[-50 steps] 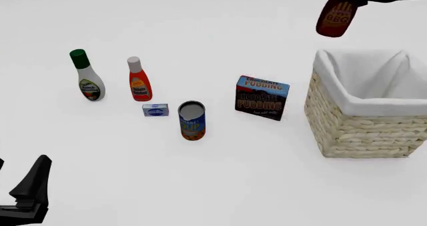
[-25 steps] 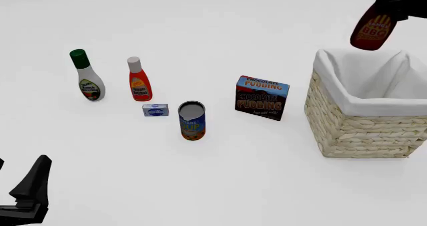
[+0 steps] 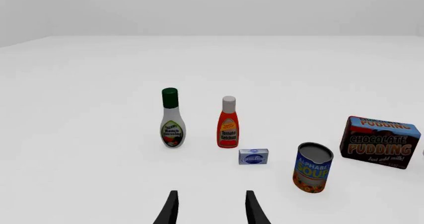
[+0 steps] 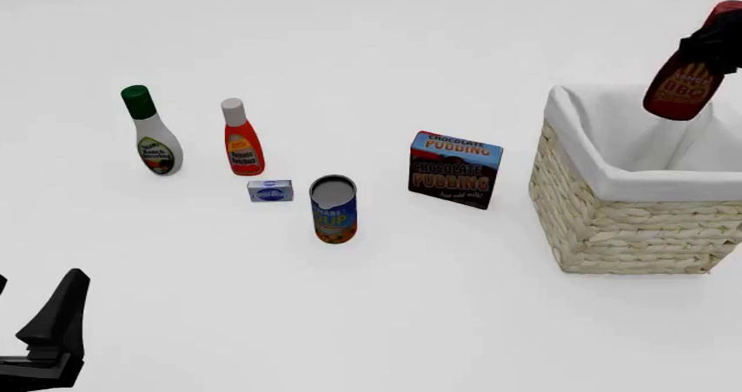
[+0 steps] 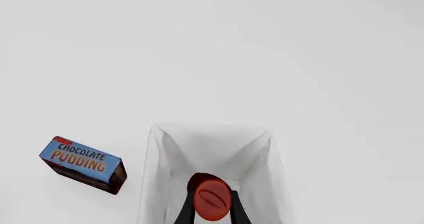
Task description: Pick the bbq sauce and place it in the basket.
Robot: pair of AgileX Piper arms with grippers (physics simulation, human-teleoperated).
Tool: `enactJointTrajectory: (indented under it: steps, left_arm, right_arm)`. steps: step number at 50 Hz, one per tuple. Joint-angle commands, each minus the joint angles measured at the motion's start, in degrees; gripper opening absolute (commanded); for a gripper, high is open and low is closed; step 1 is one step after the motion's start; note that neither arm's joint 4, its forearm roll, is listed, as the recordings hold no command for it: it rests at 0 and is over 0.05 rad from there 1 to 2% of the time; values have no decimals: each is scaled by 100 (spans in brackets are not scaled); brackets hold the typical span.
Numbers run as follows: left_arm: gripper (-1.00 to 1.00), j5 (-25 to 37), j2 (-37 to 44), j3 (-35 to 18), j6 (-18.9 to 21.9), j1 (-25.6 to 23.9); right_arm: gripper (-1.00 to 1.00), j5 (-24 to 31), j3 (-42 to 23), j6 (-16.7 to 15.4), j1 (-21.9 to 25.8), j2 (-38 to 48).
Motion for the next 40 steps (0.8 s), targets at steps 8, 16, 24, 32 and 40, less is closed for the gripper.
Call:
enactJointTrajectory:
  steps: [8, 16, 24, 32, 40]
  left_arm:
    - [100, 0, -3, 0, 0, 0]
    - [100, 0, -1, 0, 1, 1]
    - [100, 0, -1, 0, 0, 0]
    - [100, 0, -1, 0, 0, 0]
    - [100, 0, -1, 0, 0, 1]
  right_arm:
    - [-100, -504, 458, 69, -382, 232]
    - [-100, -793, 699, 83, -491, 431]
    - [-100, -1026, 805, 98, -463, 688]
    - [-100, -1229, 815, 117, -471, 1008]
    - [-100, -1340, 877, 108, -465, 1166]
